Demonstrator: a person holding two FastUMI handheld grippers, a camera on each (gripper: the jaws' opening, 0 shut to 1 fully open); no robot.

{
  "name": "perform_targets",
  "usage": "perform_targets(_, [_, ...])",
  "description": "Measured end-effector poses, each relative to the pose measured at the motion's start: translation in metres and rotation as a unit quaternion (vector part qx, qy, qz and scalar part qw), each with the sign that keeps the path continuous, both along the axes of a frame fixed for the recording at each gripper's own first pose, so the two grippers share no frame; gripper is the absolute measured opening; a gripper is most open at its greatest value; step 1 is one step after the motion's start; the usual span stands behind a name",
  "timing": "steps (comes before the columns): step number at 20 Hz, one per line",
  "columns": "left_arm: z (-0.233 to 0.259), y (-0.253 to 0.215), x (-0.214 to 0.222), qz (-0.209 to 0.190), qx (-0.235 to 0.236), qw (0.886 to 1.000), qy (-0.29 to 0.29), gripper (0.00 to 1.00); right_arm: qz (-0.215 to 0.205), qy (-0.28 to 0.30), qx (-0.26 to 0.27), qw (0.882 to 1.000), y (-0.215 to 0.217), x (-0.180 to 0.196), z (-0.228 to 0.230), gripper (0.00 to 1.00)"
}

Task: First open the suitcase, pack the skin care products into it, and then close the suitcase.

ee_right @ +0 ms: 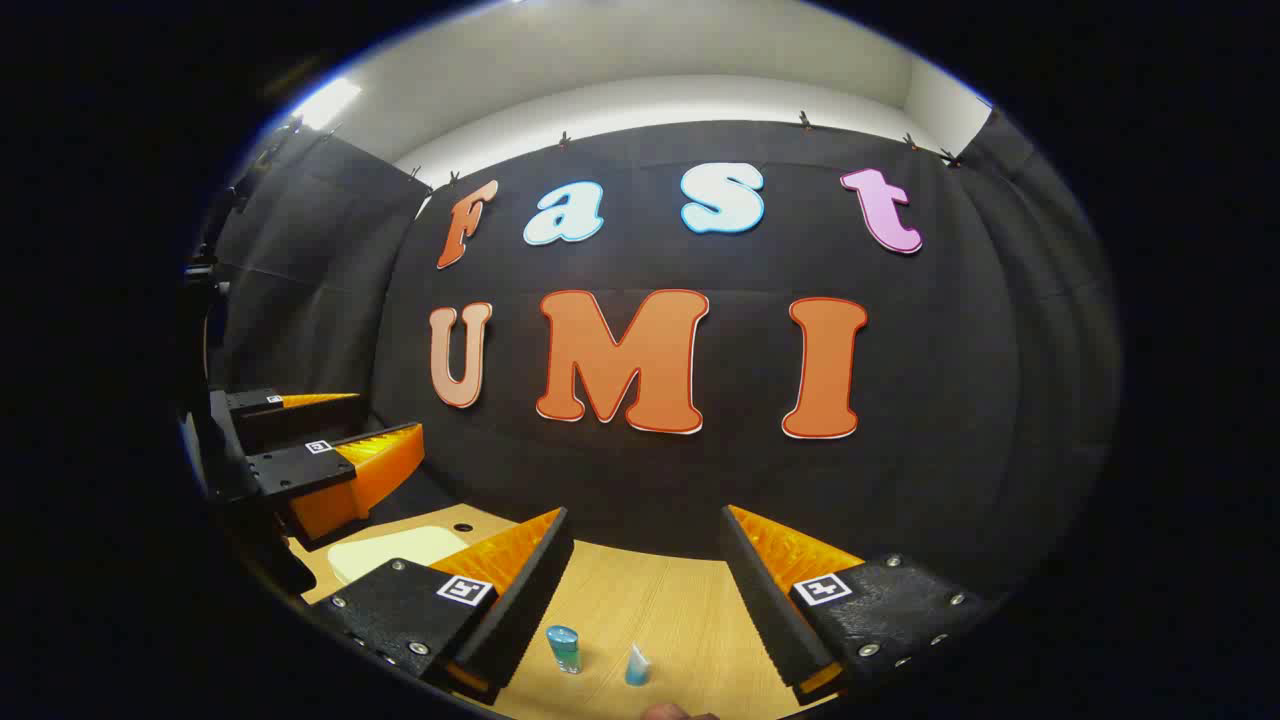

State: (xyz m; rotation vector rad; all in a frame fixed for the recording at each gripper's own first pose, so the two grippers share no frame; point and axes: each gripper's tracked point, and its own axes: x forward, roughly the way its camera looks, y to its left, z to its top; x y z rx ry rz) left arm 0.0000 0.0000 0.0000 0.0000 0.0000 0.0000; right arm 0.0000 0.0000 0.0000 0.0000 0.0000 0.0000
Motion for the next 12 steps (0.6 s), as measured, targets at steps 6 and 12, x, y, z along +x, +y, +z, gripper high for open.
perform_targets(6, [-0.014,0.011,0.01,-0.008,-0.01,1.0,0.011,0.98,-0.006,0.007,0.001,1.0,0.003,0.001,-0.002,0.94])
perform_targets(12, [-0.013,0.019,0.013,-0.011,-0.008,1.0,0.004,0.98,-0.015,0.004,0.001,1.0,0.003,0.003,-0.001,0.94])
